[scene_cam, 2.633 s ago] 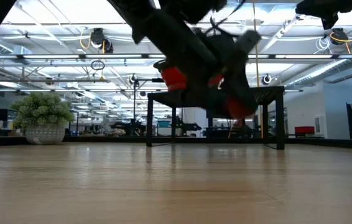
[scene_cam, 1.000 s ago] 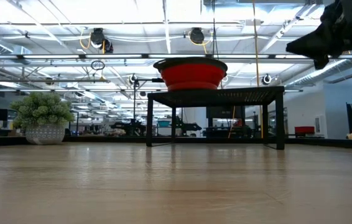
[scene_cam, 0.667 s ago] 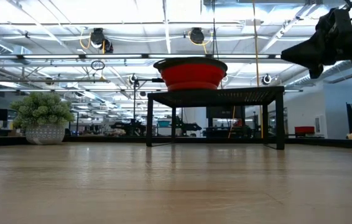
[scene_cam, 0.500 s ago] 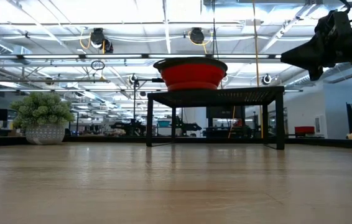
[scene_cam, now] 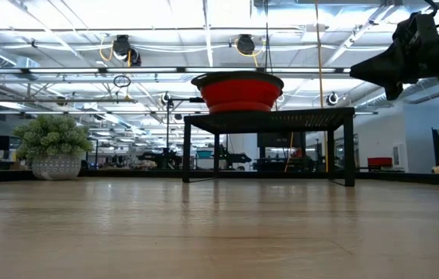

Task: Pick & Place Fruit
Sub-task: Put the pomegranate into the red strainer bowl on the shelf

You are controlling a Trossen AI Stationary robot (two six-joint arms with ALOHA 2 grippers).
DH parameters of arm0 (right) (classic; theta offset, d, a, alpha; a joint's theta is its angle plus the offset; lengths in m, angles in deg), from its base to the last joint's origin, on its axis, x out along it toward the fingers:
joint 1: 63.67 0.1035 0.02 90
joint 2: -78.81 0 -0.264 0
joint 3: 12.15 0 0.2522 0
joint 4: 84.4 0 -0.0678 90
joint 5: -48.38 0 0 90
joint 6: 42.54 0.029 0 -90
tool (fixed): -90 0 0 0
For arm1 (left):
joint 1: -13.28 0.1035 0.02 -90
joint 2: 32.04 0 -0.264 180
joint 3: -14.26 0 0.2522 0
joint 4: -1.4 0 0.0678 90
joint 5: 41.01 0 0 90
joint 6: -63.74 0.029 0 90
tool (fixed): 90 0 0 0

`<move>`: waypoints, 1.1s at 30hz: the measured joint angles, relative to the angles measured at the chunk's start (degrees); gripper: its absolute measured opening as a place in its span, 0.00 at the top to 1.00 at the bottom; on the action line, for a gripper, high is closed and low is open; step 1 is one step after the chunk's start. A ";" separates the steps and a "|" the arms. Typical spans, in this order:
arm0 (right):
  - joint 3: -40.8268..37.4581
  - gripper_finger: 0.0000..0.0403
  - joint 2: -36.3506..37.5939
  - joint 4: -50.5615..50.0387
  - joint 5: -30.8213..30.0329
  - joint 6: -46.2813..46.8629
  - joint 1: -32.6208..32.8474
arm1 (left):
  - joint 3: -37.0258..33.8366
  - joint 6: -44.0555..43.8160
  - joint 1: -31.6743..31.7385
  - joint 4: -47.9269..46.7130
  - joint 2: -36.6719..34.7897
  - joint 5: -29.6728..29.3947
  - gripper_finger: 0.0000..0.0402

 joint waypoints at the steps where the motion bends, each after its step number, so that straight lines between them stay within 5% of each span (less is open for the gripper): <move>1: 0.00 0.87 0.00 0.00 0.00 0.00 0.00 | 0.00 0.86 0.21 -2.36 0.00 -1.71 0.48; 11: 0.00 0.87 0.00 0.00 -0.04 -0.02 0.00 | 0.00 8.34 2.83 -19.06 0.02 -15.04 0.48; 26: 0.00 0.87 0.00 -0.04 0.04 -0.02 -0.02 | 0.09 27.56 8.21 -30.32 0.02 -28.09 0.48; 33: 0.00 0.87 -0.02 -0.09 0.09 -0.02 -0.01 | 7.24 35.50 12.04 -47.22 0.02 -30.74 0.48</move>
